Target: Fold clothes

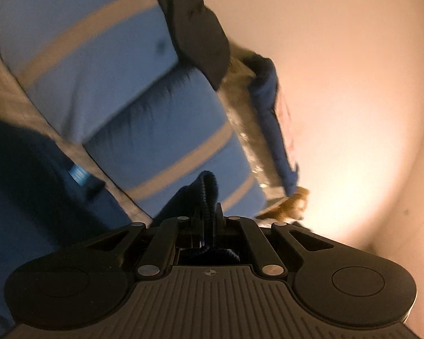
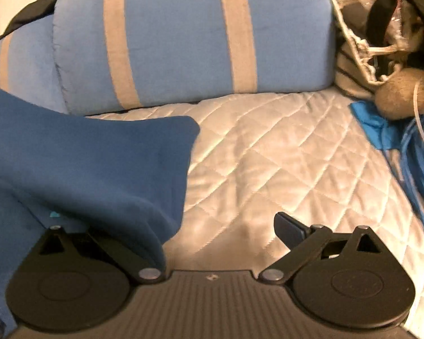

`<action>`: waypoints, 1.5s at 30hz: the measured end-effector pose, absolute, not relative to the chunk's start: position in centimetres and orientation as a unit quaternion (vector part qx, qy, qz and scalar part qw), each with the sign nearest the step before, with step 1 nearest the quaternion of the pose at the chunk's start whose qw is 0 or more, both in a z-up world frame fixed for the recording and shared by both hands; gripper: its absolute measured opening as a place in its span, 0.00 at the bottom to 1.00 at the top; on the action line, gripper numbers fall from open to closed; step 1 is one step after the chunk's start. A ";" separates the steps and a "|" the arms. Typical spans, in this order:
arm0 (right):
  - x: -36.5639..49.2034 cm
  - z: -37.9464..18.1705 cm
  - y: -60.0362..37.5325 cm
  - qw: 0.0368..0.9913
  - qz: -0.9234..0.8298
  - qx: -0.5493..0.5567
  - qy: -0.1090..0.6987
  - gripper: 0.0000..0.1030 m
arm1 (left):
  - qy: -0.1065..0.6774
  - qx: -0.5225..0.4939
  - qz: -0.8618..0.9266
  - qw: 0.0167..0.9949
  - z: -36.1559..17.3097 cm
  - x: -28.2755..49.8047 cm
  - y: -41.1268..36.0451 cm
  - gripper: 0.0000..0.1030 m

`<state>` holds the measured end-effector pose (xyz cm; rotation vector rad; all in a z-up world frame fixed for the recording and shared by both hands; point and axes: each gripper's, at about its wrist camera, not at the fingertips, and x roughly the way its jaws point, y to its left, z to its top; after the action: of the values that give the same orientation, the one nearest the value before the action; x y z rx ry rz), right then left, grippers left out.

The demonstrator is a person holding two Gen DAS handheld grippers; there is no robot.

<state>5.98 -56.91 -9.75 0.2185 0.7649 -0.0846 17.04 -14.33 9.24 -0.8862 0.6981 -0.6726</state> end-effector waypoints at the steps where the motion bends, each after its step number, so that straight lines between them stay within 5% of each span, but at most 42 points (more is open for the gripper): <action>1: 5.9 -9.6 -56.5 0.924 -0.033 0.097 0.369 0.98 | 0.322 -0.405 -0.305 0.799 9.4 17.1 -13.8 0.04; 12: 5.1 -10.4 -51.6 0.928 0.031 -0.101 0.357 0.95 | 0.346 -0.357 -0.249 0.831 7.5 16.8 -9.1 0.04; 22: 3.0 -10.0 -48.5 0.916 0.089 -0.201 0.336 0.31 | 0.375 -0.234 -0.207 0.873 3.7 15.3 -6.7 0.04; 26: 3.1 -9.9 -48.2 0.915 0.084 -0.196 0.342 0.13 | 0.396 -0.196 -0.204 0.873 1.3 14.6 -5.8 0.04; 45: 3.0 -9.7 -48.3 0.914 0.076 -0.159 0.365 0.11 | 0.472 -0.035 -0.198 0.858 -4.5 11.3 -5.3 0.05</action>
<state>2.99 -48.31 -9.71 -0.3278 0.7518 0.1575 11.31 -5.33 -4.48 -0.0745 0.9915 -0.4167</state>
